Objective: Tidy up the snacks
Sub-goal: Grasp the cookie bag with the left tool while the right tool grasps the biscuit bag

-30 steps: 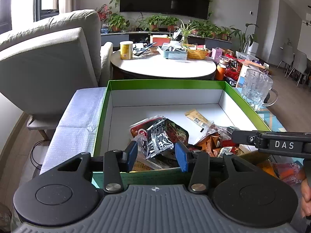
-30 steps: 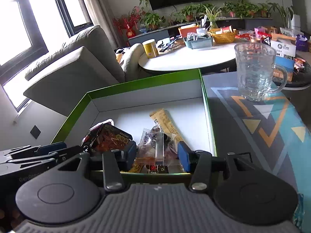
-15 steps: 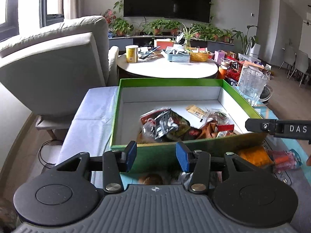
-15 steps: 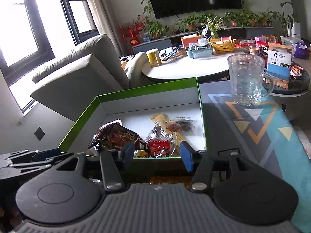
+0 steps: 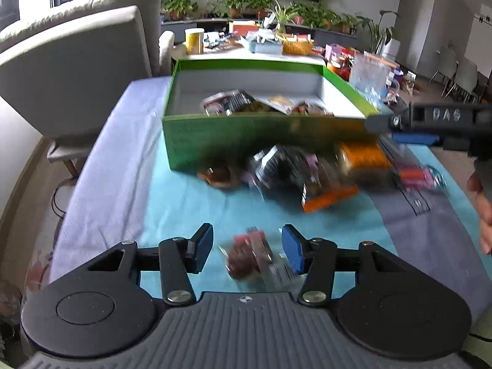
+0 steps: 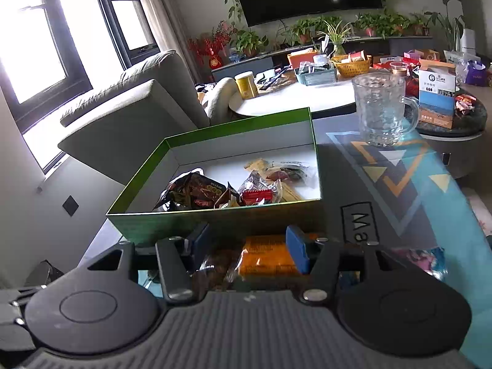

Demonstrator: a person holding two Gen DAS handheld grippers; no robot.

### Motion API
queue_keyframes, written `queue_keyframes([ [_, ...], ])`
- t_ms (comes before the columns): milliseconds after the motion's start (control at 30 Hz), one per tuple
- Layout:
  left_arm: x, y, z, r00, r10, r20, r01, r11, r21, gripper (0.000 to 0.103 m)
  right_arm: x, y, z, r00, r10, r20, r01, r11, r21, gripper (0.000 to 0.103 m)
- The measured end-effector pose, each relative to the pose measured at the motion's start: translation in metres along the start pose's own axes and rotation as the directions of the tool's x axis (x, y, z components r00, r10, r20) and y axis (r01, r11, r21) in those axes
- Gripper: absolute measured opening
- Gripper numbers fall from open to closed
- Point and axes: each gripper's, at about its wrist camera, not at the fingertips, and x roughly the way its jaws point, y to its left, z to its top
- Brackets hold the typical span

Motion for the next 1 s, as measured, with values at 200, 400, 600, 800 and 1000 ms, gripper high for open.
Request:
queue_keyframes([
  [200,0.009,-0.008,-0.012,0.999,0.031,-0.022,-0.031,0.999,0.029,0.050,-0.010,0.004,-0.013,1.000,0.011,-0.006,-0.012,0.999,-0.034,0.059],
  [400,0.016,-0.008,-0.016,0.999,0.020,-0.037,-0.019,1.000,0.022,0.051,-0.006,0.013,-0.030,0.999,0.039,-0.036,-0.042,0.995,-0.095,0.065],
  [600,0.013,-0.003,-0.019,0.999,-0.032,-0.012,0.033,0.999,0.029,0.050,0.016,0.030,-0.045,0.996,0.017,-0.093,-0.035,0.980,-0.195,0.065],
  [800,0.003,0.009,-0.011,0.999,-0.034,0.030,0.033,0.999,0.012,0.049,0.037,0.034,-0.048,0.990,0.007,-0.138,-0.033,0.982,-0.186,0.065],
  [1000,0.000,0.024,-0.005,0.999,-0.025,0.037,0.027,0.999,-0.034,0.049,0.052,0.047,-0.042,0.991,0.003,-0.137,-0.034,0.973,-0.228,0.065],
])
